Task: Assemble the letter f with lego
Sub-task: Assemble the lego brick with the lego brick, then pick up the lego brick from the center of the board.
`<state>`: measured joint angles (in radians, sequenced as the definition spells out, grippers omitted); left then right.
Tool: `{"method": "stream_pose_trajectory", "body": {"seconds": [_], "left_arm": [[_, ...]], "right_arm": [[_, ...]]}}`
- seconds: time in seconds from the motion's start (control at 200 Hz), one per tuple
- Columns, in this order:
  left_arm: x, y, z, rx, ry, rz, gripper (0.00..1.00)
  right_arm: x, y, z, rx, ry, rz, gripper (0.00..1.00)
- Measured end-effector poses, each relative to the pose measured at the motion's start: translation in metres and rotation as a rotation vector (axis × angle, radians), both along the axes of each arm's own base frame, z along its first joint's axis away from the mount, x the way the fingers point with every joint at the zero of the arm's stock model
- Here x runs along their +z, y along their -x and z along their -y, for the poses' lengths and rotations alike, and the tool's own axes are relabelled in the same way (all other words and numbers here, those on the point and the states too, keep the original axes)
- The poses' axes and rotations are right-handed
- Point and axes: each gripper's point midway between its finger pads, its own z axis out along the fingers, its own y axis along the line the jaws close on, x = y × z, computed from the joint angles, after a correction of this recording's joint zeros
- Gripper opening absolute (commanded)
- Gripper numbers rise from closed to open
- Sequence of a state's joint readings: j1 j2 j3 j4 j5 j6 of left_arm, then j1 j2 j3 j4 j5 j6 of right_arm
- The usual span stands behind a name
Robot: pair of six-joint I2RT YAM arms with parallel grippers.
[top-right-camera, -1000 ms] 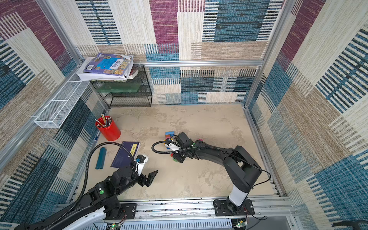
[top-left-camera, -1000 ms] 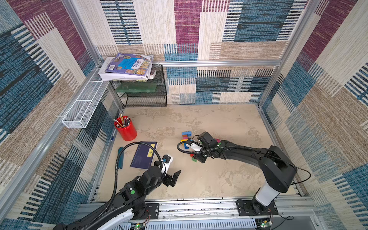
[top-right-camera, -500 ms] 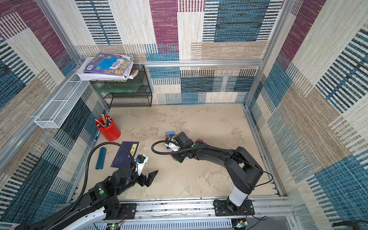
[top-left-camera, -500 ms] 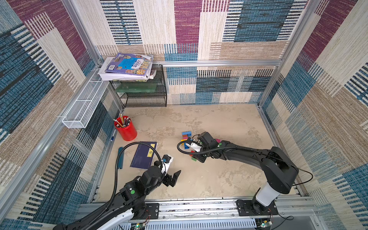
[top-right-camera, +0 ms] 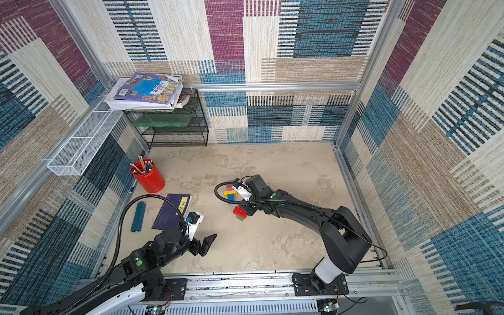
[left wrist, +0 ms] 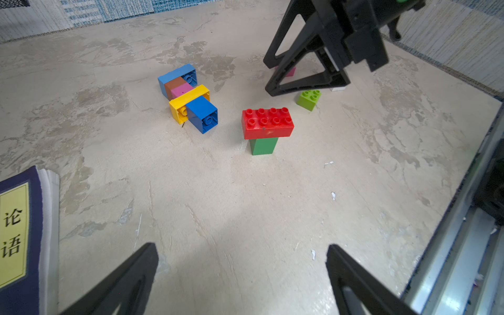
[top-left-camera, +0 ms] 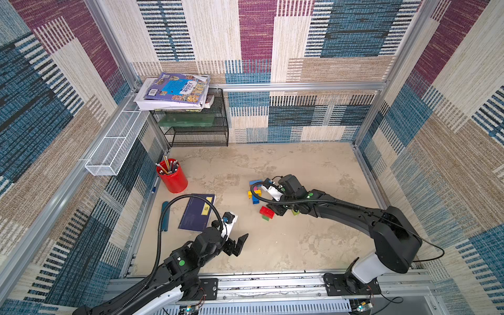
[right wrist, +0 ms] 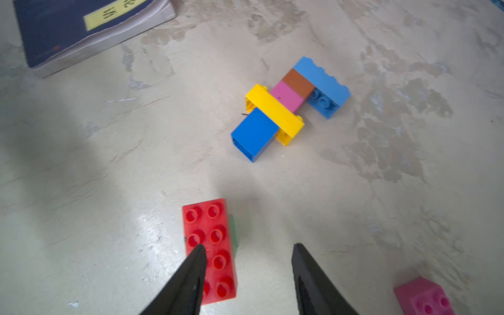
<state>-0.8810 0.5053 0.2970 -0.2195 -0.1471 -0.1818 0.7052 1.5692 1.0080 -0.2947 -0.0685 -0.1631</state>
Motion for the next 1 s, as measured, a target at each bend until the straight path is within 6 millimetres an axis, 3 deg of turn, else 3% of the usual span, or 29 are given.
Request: {"method": "stream_pose_trajectory", "body": {"seconds": [0.17,0.506,0.997], "left_arm": [[-0.003,0.004,0.007,-0.045,0.003,-0.017,0.99],[-0.008,0.01,0.016,-0.101,-0.008,-0.046,0.99],[-0.007,0.01,0.016,-0.1,-0.008,-0.045,0.99]], "right_arm": [[-0.008,-0.022,0.028,-0.172,0.039,-0.001,0.57],[-0.035,-0.058,0.102,-0.536,0.103,-0.053,0.58],[-0.063,-0.07,0.123,-0.753,0.11,-0.118,0.6]]}}
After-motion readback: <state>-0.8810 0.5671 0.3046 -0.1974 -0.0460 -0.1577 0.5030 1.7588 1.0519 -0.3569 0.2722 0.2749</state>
